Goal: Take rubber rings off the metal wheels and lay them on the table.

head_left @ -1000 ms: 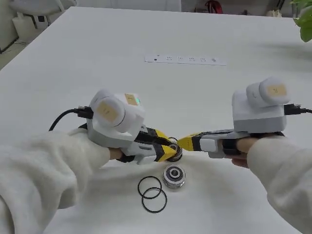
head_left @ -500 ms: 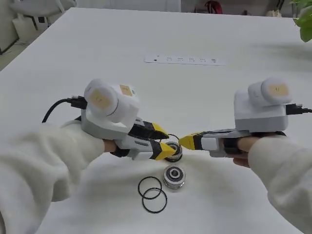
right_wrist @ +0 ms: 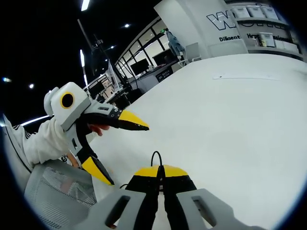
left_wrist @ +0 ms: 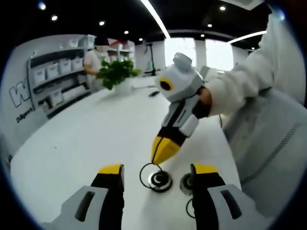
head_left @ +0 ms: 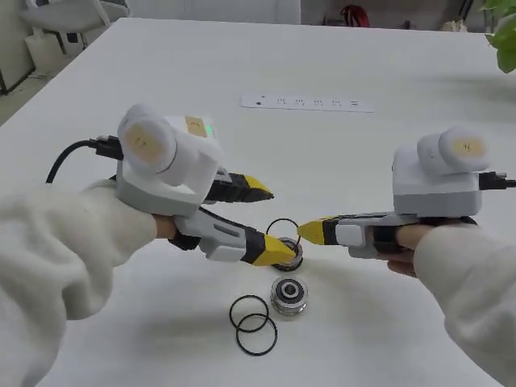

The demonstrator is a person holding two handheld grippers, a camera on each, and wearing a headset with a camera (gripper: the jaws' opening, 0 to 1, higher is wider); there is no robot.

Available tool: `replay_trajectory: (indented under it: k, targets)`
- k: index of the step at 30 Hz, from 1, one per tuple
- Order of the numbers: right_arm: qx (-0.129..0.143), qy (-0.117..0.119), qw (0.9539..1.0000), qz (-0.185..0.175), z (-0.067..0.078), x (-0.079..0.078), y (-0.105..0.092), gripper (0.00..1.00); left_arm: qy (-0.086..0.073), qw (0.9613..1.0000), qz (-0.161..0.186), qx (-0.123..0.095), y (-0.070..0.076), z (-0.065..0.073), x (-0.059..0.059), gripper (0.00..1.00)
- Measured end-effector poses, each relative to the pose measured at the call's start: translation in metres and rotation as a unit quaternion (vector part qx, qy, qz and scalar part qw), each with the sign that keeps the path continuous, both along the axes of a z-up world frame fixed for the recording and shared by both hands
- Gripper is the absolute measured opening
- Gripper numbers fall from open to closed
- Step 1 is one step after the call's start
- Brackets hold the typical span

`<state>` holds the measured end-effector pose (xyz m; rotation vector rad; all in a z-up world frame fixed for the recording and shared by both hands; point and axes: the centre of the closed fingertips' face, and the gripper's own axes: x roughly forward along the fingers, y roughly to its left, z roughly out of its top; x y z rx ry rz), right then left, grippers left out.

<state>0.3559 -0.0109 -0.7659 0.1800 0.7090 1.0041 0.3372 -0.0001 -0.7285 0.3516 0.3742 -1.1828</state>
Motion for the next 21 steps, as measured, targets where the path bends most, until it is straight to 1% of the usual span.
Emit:
replay_trajectory:
  k: [1,2,3,4,5,8,11,14,16,17,18,19,21]
  targets:
    - [0.001,-0.001,1.0,0.0,0.001,0.0,0.0,0.0,-0.003,1.0,0.001,0.0,0.001,0.003,0.0,0.59]
    - [0.001,-0.002,1.0,0.001,0.002,0.0,0.0,0.0,-0.009,1.0,0.002,0.0,0.002,0.006,0.001,0.6]
    - [0.002,-0.003,1.0,0.0,0.003,0.0,0.001,0.0,-0.02,0.9998,0.005,0.0,0.004,0.011,0.003,0.6]
    - [0.006,-0.004,1.0,0.0,0.005,0.0,0.001,0.0,-0.024,0.9997,0.006,0.0,0.005,0.014,0.003,0.61]
    - [0.007,-0.005,1.0,0.0,0.006,0.001,0.001,0.0,-0.028,0.9996,0.008,-0.004,0.007,0.019,0.004,0.63]
    - [0.015,-0.01,0.9998,0.0,0.012,0.002,0.003,0.0,-0.035,0.9992,0.015,-0.01,0.012,0.026,0.005,0.67]
    - [0.017,-0.013,0.9998,0.001,0.014,0.002,0.004,0.0,-0.037,0.999,0.022,-0.014,0.019,0.03,0.005,0.7]
    - [0.022,-0.016,0.9996,0.005,0.019,0.0,0.007,0.0,-0.038,0.9987,0.029,-0.015,0.028,0.032,0.003,0.75]
    - [0.026,-0.018,0.9995,0.008,0.022,-0.001,0.01,0.0,-0.041,0.9985,0.03,-0.02,0.031,0.033,0.0,0.76]
    - [0.029,-0.021,0.9993,0.011,0.024,-0.002,0.012,0.0,-0.039,0.9985,0.029,-0.027,0.031,0.033,-0.001,0.77]
    - [0.03,-0.023,0.9992,0.012,0.026,-0.002,0.013,0.0,-0.033,0.9986,0.028,-0.029,0.031,0.032,-0.003,0.77]
    - [0.031,-0.027,0.999,0.015,0.028,-0.003,0.015,0.0,-0.028,0.9988,0.029,-0.026,0.031,0.03,-0.004,0.78]
    - [0.034,-0.03,0.9988,0.02,0.031,-0.005,0.018,0.0,-0.031,0.9989,0.027,-0.024,0.031,0.03,-0.006,0.81]
